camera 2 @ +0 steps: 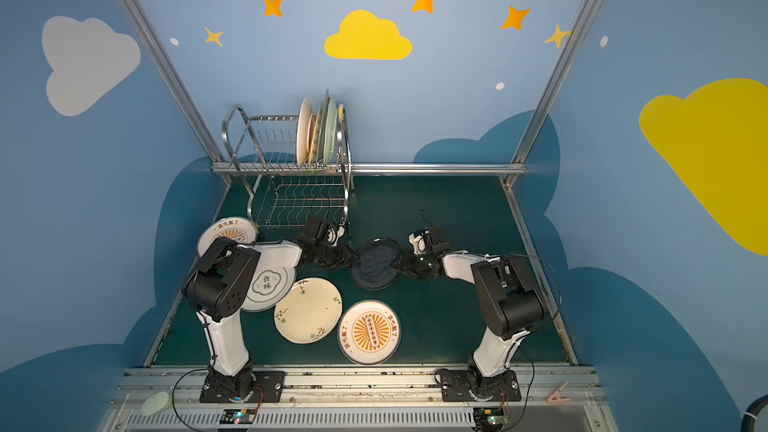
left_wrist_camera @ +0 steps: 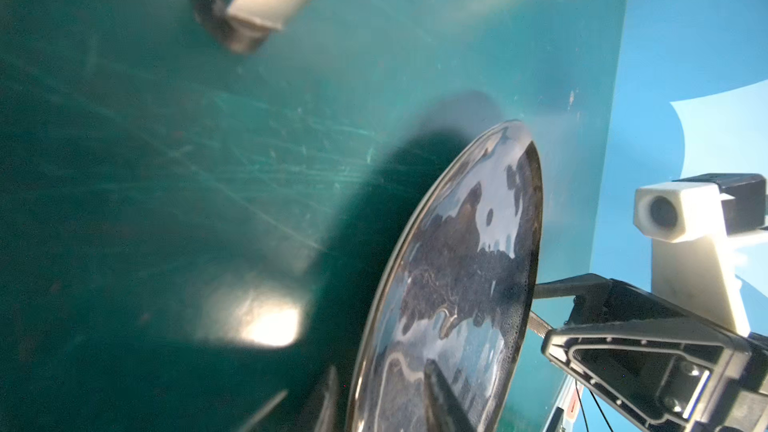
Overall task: Load the plates into the dish rack
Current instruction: 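Grip the dark speckled plate's rim with both grippers and tilt it up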
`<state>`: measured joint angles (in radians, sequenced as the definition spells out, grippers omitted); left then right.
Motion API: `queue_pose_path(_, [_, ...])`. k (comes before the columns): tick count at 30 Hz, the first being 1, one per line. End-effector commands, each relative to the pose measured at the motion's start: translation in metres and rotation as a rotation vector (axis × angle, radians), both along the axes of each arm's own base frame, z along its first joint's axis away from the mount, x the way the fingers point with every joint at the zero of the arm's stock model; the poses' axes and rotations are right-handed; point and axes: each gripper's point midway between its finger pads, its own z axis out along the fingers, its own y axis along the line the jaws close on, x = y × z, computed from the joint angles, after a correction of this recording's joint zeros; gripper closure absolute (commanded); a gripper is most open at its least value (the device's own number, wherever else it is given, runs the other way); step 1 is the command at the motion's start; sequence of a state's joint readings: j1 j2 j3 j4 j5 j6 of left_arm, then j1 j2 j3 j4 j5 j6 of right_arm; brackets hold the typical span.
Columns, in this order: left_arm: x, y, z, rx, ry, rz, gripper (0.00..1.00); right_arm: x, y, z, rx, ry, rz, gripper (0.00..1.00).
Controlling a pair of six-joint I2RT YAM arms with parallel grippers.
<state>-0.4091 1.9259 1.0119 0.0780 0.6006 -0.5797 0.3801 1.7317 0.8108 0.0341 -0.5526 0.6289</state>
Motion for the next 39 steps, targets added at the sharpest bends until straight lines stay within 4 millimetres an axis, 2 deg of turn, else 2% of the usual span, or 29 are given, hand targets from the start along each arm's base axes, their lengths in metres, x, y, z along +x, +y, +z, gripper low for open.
queue_pose_path(1, [-0.003, 0.001, -0.016, -0.003, 0.047, 0.007, 0.68, -0.002, 0.0, -0.009, 0.007, 0.018, -0.004, 0.49])
queue_pose_path(4, [-0.004, 0.0, -0.02, -0.009, 0.059, 0.015, 0.76, -0.001, 0.001, -0.013, 0.019, 0.025, -0.008, 0.51])
queue_pose_path(16, [-0.011, -0.008, -0.042, -0.013, 0.115, 0.02, 0.87, 0.001, 0.009, -0.019, 0.082, 0.023, -0.024, 0.61])
queue_pose_path(28, [-0.016, -0.015, -0.054, -0.034, 0.145, 0.033, 0.89, 0.006, 0.018, -0.011, 0.162, -0.015, -0.035, 0.64])
queue_pose_path(32, [-0.017, -0.013, -0.052, -0.026, 0.139, 0.039, 0.89, 0.007, 0.017, -0.011, 0.163, -0.015, -0.051, 0.71])
queue_pose_path(39, [-0.017, -0.011, -0.037, -0.029, 0.107, 0.046, 0.87, 0.006, 0.013, -0.009, 0.157, -0.025, -0.073, 0.93])
